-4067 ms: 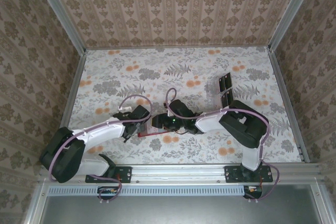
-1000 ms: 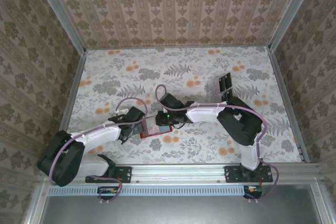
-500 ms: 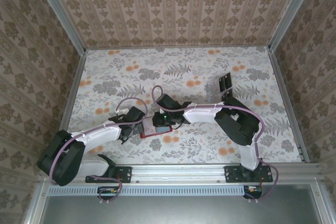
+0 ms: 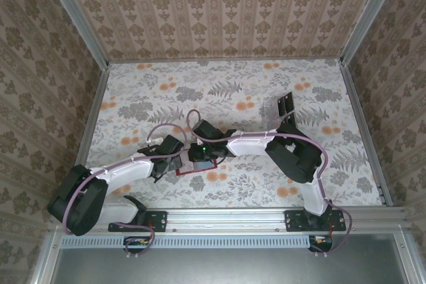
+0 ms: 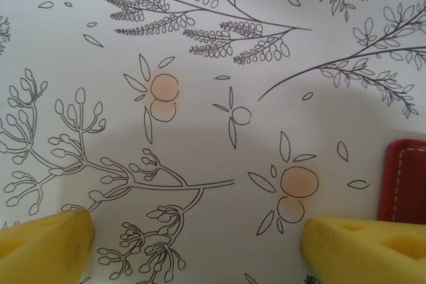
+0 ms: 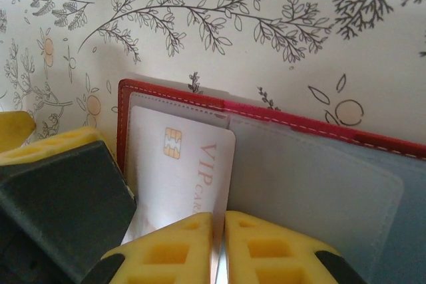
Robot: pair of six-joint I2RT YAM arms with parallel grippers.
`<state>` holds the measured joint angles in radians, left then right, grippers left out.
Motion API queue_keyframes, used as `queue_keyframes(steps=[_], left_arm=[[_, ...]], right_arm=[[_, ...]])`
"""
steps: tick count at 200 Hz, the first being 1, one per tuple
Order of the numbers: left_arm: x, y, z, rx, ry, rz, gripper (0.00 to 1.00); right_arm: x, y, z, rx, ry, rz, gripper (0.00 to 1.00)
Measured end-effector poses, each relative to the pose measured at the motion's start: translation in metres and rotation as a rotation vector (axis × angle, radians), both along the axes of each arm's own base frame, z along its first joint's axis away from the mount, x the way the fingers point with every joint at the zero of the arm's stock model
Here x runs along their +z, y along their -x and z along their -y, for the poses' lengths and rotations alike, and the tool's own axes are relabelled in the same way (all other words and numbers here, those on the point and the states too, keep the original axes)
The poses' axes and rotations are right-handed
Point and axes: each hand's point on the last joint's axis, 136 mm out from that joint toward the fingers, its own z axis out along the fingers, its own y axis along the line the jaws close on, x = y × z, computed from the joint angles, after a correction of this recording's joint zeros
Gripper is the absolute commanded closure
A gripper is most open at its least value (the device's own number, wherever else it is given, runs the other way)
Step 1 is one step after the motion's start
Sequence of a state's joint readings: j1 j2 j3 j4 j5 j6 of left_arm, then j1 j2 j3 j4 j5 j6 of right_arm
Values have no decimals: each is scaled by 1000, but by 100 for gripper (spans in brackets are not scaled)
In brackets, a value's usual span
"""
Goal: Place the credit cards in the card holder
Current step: Insert the credit card into the card slot.
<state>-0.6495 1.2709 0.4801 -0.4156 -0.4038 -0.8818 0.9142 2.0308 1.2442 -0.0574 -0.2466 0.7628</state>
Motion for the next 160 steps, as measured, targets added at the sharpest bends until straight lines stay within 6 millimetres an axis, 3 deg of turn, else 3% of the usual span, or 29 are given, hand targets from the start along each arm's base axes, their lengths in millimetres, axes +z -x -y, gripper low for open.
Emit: queue_keyframes(steps=[22, 43, 70, 113, 160], left_arm=[[0, 0, 0, 0, 0, 0, 0], [0, 0, 0, -1, 0, 1, 0], [0, 1, 0, -5, -2, -1, 0], [2, 0, 0, -17, -13, -3, 0], [7, -4, 4, -28, -8, 4, 0]], right_arm=[[1, -2, -2, 0, -1, 2, 84], [1, -2, -3, -2, -4, 0, 71], [11, 2, 1, 2, -23, 15, 67], [25, 6, 17, -14, -40, 39, 69], [-1, 1, 33, -47, -10, 13, 75]])
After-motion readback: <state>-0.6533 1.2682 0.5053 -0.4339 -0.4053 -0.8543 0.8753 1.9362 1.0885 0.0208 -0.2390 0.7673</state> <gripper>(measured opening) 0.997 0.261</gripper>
